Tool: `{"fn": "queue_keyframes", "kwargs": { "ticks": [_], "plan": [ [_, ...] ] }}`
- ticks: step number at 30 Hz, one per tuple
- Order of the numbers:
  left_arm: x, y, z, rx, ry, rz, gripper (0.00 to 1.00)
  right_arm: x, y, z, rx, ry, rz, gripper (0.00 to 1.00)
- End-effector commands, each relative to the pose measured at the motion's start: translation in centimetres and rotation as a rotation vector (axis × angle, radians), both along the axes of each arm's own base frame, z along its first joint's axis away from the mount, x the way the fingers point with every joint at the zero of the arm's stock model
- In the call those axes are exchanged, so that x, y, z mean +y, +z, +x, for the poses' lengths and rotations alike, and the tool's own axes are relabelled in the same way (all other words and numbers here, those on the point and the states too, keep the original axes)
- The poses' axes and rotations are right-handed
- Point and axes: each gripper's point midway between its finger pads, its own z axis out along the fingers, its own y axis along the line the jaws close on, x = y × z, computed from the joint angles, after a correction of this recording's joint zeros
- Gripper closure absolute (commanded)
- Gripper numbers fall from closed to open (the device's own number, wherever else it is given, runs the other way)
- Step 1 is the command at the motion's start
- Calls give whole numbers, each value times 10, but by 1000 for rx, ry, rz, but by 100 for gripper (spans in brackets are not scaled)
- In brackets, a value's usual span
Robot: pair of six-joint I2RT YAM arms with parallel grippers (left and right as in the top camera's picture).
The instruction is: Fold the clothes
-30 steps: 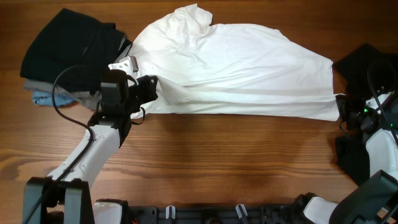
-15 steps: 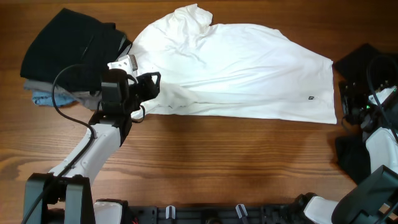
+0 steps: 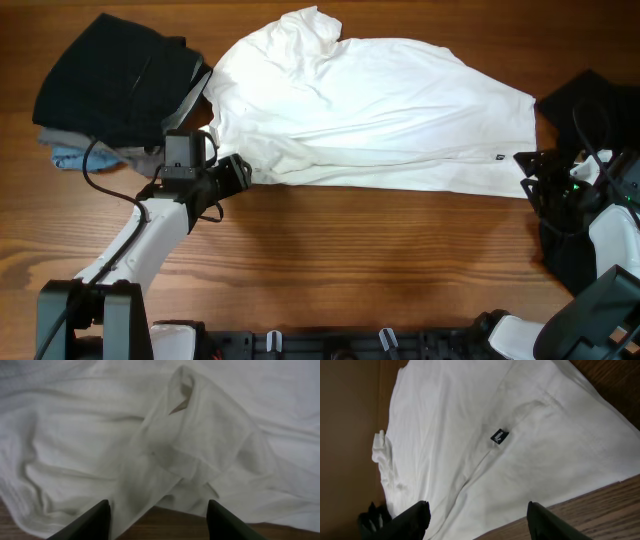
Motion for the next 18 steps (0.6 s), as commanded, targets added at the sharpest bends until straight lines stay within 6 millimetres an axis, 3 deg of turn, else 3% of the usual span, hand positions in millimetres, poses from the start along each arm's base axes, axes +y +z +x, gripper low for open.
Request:
{"fn": "queue_keyframes", "kwargs": {
  "ticks": [1,6,11,18],
  "plan": [
    [10,0,7,-44,-66,100,37,3,3,4,-31,56,-24,34],
    [22,-1,13,-66,-42,176,39,9,2,6,-27,78,-29,34],
    [-7,22,34,-189,-102,16,48,19,-3,9,2,109,-68,34],
    [-10,-2,37,-150,-107,11,50,33,-6,12,17,155,-93,34]
  ]
}}
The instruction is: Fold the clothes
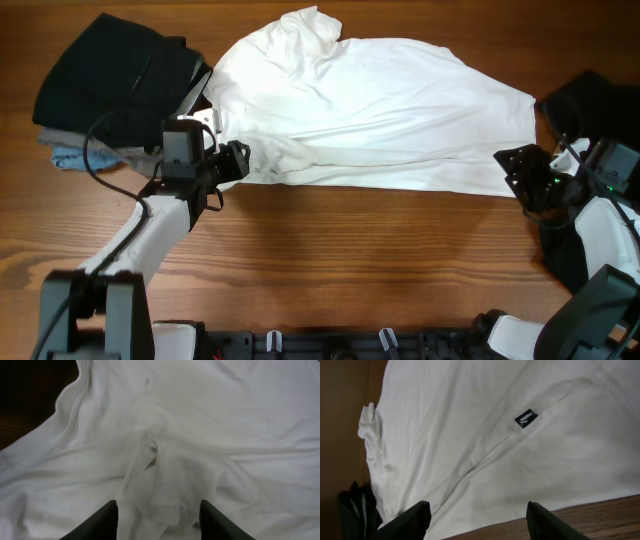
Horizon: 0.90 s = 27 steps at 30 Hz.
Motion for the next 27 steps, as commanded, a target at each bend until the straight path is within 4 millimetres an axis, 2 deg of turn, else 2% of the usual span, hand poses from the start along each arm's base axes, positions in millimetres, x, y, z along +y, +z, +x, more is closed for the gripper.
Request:
{"fn": "queue_keyframes", "kwargs": {
  "ticks": [1,4,7,8,9,12,14,18,20,23,27],
  "plan": [
    [-7,-22,0,49,-26,-30,51,2,-2,4,7,24,-37,34],
    [-19,-27,2,48,-72,-84,55,5,-3,4,14,27,-30,34],
    [-24,-26,4,36,-91,-107,79,6,-3,2,23,20,-21,34],
    [-24,-24,5,32,-88,-109,91,6,-4,2,24,21,-21,34],
    [-24,-21,6,24,-89,-109,96,6,-4,1,28,20,-19,34],
    [-24,-8,11,-1,-86,-112,96,6,-4,1,29,22,-20,34],
    [-25,7,17,-22,-76,-126,96,6,-4,1,29,22,-19,34],
    [-29,49,37,-125,-93,-138,96,5,-5,1,34,17,-29,34],
    [-29,59,44,-152,-94,-137,96,4,-5,1,35,14,-33,34],
    [-26,58,48,-158,-72,-111,96,2,-7,0,42,8,-44,34],
    [-42,44,49,-140,-105,-106,96,1,-7,0,43,8,-47,34]
  ]
}}
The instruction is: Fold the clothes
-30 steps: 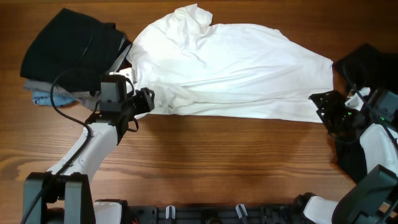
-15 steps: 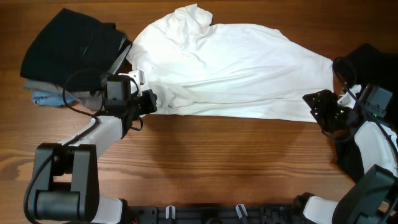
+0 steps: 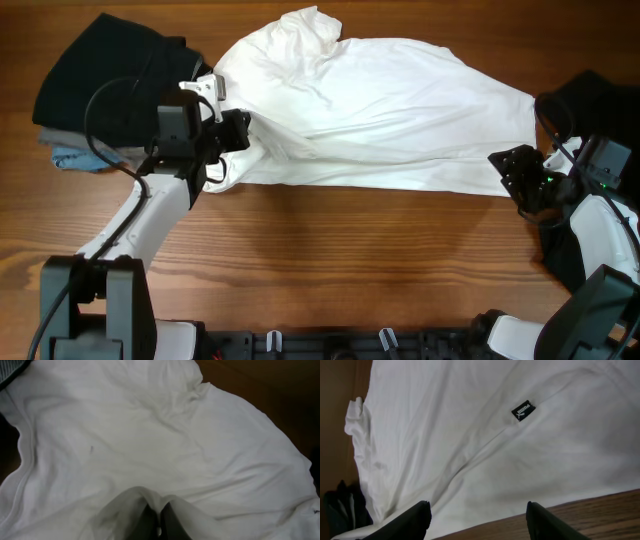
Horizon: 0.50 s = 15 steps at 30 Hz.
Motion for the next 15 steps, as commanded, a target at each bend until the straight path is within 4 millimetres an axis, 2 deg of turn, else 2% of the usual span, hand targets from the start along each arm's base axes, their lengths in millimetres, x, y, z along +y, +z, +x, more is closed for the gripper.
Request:
{"fn": "queue_keyframes", "kwargs": {
  "ticks": [1,5,8,10,13,14,15],
  "plan": [
    [-19,-14,2,13,-33,9,96,-3,-1,2,9,-3,-18,34],
    [-37,-27,5,8,-74,8,96,-3,-1,2,9,-3,-18,34],
    [-44,-25,10,-26,-87,3,96,-3,-2,2,12,-2,-17,34],
    [-42,-21,15,-45,-67,8,96,-3,-2,2,12,-2,-16,34],
    [-34,-21,19,-45,-23,21,88,-3,-2,1,12,-2,-17,34],
    [-34,-21,19,-45,-22,20,82,-3,-2,1,12,-2,-17,34],
    [-34,-21,19,-39,-17,14,72,-3,-2,1,12,-2,-17,34]
  ]
}}
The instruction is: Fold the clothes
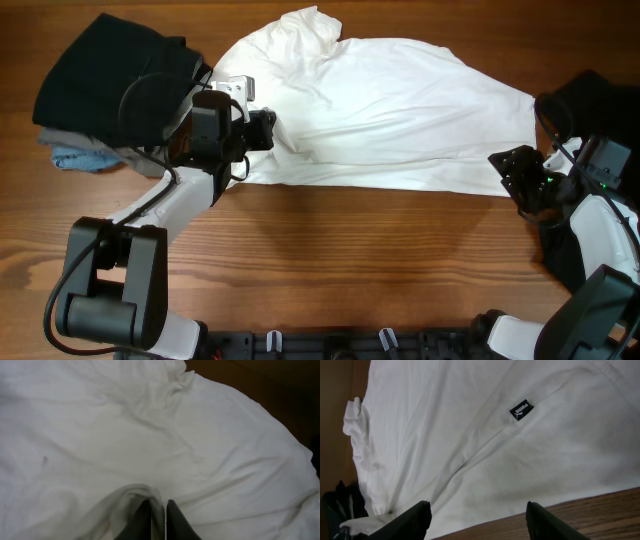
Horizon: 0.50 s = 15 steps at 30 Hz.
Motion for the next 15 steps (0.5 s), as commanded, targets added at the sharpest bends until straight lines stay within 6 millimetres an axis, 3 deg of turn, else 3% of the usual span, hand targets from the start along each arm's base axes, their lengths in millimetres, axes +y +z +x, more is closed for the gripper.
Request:
{"fn": "queue_keyframes", "kwargs": {
  "ticks": [1,2,7,15],
  "plan": [
    [6,-1,4,14,51,-4,54,-2,-1,2,9,0,-14,34],
    [7,-4,3,28,53,-4,48,-2,-1,2,9,0,-13,34],
    [22,-15,-17,149,80,20,45,-2,-2,1,13,0,-12,34],
    [91,-11,-67,344,186,111,44,-2,-2,0,16,0,-10,34]
  ]
}}
